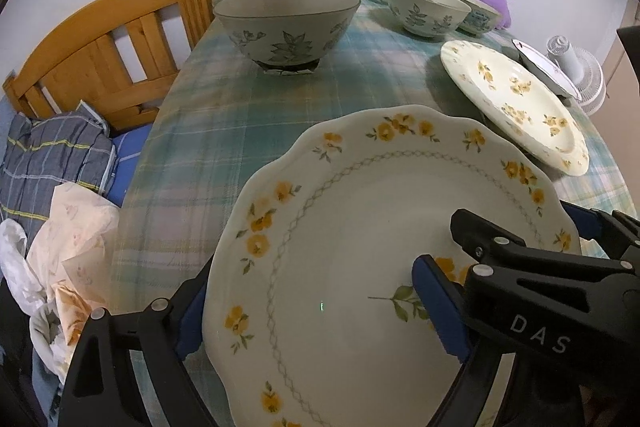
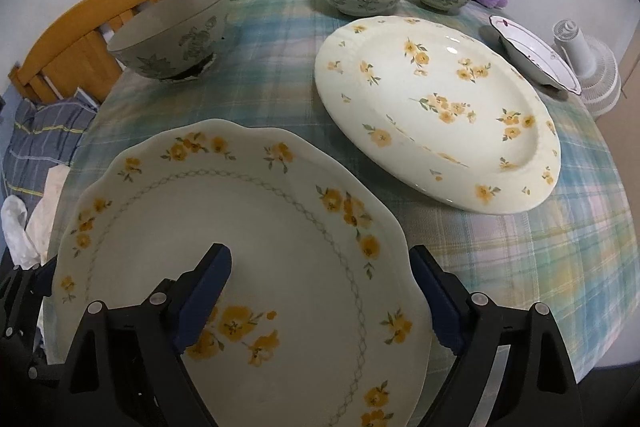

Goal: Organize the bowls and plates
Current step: 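Lift the yellow-flower plate with the right gripper and carry it across the table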

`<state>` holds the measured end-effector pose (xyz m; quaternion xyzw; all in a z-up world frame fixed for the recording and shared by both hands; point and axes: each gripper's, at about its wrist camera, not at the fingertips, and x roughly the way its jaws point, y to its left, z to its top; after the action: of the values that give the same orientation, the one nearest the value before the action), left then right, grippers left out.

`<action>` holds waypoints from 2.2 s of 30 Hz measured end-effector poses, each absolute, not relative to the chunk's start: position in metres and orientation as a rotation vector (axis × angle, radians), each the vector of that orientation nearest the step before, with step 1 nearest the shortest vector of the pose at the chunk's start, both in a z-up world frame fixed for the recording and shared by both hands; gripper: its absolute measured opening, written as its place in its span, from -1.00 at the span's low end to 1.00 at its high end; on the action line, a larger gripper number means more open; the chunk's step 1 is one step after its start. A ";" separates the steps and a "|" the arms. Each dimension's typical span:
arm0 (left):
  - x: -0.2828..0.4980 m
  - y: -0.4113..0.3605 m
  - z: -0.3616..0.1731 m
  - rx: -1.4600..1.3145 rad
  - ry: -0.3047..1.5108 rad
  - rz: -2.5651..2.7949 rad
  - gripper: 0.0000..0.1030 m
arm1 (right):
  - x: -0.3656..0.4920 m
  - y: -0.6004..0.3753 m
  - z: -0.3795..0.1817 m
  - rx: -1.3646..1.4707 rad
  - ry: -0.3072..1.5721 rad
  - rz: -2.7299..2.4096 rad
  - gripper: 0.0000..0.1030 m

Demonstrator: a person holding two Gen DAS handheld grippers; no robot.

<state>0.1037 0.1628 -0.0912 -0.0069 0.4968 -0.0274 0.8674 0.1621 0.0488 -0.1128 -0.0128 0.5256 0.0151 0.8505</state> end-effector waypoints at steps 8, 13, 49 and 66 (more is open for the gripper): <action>0.114 0.169 -0.091 -0.047 1.112 -0.086 0.79 | 0.158 0.047 -0.106 -0.002 1.132 0.023 0.72; 0.115 0.171 -0.088 -0.056 1.133 -0.096 0.79 | 0.156 0.049 -0.101 -0.005 1.139 0.020 0.70; 0.120 0.058 -0.042 0.029 1.022 -0.178 0.76 | 0.149 -0.068 -0.058 0.057 1.045 -0.037 0.69; 0.140 -0.059 -0.041 0.053 1.010 -0.186 0.76 | 0.166 -0.189 -0.055 0.070 1.060 -0.053 0.68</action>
<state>0.1399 -0.0594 -0.0414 0.0253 0.4831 -0.0890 0.8707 0.1658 -0.1893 -0.0547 0.0335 0.5055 -0.0254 0.8618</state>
